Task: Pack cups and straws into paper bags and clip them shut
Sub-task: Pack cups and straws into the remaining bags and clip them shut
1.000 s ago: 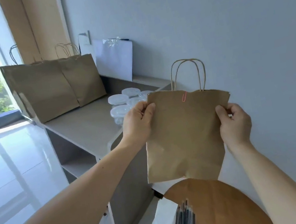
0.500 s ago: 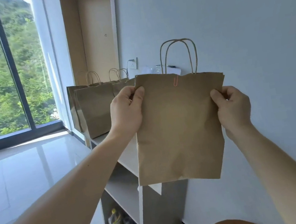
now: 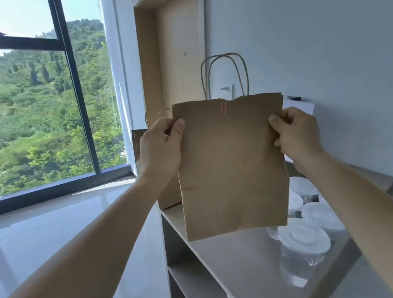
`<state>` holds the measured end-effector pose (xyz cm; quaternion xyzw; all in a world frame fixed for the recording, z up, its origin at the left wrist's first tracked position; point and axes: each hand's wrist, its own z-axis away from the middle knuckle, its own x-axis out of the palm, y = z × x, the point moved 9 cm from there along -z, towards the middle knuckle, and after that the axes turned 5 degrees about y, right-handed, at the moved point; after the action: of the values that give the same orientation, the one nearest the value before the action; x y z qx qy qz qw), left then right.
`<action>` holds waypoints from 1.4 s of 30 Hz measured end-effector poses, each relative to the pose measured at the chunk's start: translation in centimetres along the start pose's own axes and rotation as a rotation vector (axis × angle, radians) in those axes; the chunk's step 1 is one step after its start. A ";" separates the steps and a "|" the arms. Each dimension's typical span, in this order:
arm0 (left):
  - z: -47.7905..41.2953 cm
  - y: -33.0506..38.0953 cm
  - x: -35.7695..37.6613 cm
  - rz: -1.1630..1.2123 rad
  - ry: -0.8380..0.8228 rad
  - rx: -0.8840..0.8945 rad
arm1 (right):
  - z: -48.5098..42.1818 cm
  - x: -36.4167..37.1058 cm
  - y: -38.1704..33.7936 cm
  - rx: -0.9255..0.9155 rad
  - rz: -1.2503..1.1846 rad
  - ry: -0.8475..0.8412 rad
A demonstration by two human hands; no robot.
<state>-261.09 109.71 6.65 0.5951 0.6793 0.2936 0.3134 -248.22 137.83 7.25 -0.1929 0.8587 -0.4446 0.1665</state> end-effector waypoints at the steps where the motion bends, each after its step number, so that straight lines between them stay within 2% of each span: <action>1: -0.9 -0.8 0.4 0.002 -0.004 -0.002 | -0.9 1.2 0.5 0.011 0.002 -0.013; 5: -4.5 -4.1 2.5 -0.008 -0.051 0.007 | -4.2 5.2 2.8 0.044 0.028 -0.044; 11: -8.4 -8.3 7.4 -0.077 -0.226 0.073 | -9.0 9.7 7.7 0.164 0.067 -0.027; 19: -10.5 -14.0 14.4 -0.212 -0.386 0.023 | -14.5 14.2 15.7 0.258 0.148 -0.074; 29: -11.0 -18.8 21.9 -0.300 -0.425 0.000 | -20.9 18.3 24.9 0.336 0.165 -0.123; 42: -11.7 -20.3 25.9 -0.215 -0.414 -0.022 | -23.4 17.6 27.4 0.225 0.195 0.020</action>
<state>-285.31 132.73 -3.66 0.5636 0.6568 0.1377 0.4817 -279.23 160.27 -4.62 -0.0841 0.8198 -0.5216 0.2209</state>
